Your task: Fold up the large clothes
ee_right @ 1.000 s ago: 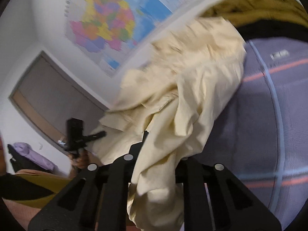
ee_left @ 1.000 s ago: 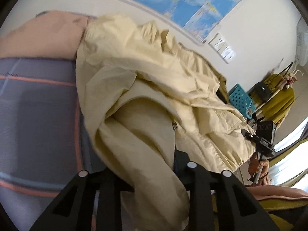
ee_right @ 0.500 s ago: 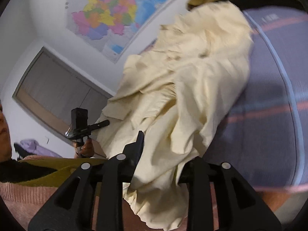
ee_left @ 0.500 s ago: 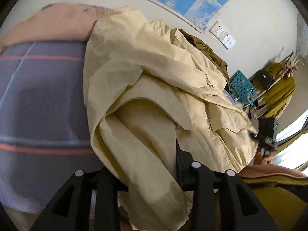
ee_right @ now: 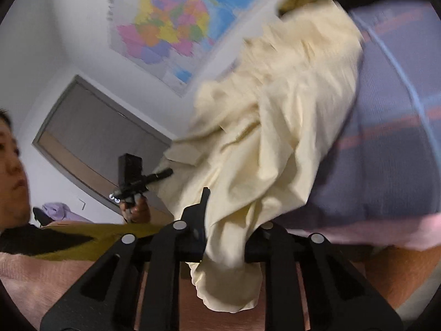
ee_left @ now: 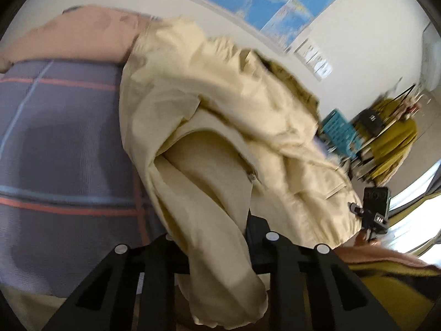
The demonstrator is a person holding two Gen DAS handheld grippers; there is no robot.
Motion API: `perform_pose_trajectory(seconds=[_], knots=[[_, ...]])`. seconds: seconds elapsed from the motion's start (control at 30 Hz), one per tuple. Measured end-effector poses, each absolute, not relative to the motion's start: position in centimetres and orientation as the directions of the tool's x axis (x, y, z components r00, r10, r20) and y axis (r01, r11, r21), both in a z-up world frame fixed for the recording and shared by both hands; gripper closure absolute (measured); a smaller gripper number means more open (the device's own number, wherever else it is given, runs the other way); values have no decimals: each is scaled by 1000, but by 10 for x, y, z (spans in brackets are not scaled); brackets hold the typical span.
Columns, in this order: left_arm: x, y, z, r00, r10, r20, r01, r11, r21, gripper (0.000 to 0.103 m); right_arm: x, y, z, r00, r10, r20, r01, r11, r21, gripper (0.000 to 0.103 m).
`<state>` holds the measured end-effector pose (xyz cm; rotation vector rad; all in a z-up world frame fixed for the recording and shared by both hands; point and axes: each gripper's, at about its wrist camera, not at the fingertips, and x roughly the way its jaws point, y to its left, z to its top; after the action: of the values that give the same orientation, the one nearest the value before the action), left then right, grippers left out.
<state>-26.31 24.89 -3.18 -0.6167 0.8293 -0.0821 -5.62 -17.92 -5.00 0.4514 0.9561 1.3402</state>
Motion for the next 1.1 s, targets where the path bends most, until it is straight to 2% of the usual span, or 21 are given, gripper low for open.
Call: perform_pose_trajectory(seconds=[0.2, 0.4, 0.67, 1.1], knots=[[-268, 252, 2, 728, -304, -614, -127, 821, -557, 82, -58, -181, -6, 0, 978, -210, -655, 159, 739, 88], [-264, 259, 7, 725, -305, -617, -140, 812, -566, 82, -46, -183, 1, 48, 984, -173, -644, 163, 748, 88], [-252, 267, 23, 718, -295, -630, -152, 818, -555, 82, -25, -179, 22, 85, 987, -140, -637, 162, 754, 89], [-209, 283, 55, 701, -274, -659, -165, 836, -524, 80, 17, -162, 49, 135, 981, -138, -638, 193, 746, 89]])
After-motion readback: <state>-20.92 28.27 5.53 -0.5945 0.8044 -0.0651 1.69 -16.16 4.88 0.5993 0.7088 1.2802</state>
